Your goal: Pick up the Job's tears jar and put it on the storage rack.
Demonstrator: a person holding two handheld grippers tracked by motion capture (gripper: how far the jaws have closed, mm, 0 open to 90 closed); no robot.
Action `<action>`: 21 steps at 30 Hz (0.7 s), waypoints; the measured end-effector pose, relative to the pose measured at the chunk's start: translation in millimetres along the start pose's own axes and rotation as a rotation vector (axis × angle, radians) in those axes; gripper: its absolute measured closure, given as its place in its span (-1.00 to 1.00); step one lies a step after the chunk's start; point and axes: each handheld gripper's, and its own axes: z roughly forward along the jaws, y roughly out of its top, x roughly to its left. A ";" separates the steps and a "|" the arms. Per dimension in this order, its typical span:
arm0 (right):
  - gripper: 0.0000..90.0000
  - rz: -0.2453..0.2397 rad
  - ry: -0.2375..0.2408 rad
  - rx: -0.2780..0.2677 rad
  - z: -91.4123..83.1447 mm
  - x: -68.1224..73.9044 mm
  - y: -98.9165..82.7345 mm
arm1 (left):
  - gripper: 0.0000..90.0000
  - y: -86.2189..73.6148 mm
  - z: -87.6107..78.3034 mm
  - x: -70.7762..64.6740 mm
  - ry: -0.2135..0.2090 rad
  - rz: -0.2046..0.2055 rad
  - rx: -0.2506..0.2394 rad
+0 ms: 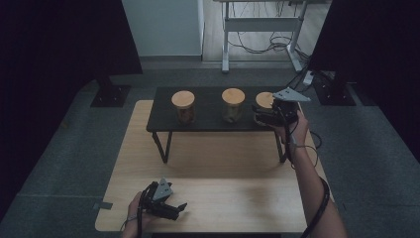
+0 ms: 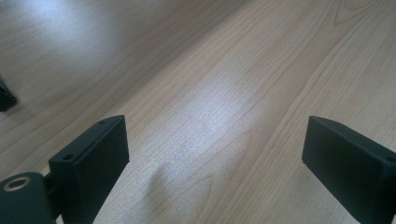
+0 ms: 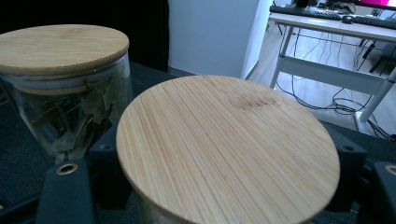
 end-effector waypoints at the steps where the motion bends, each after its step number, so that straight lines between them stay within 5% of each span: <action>1: -0.49 0.003 -0.003 0.000 0.1 0.2 -0.1 | -0.84 0.2 0.2 0.2 0.000 0.000 0.000; 21: -0.74 0.029 -0.021 -0.012 -13.9 -0.3 -7.5 | -0.85 5.9 6.9 0.8 -0.029 0.007 -0.005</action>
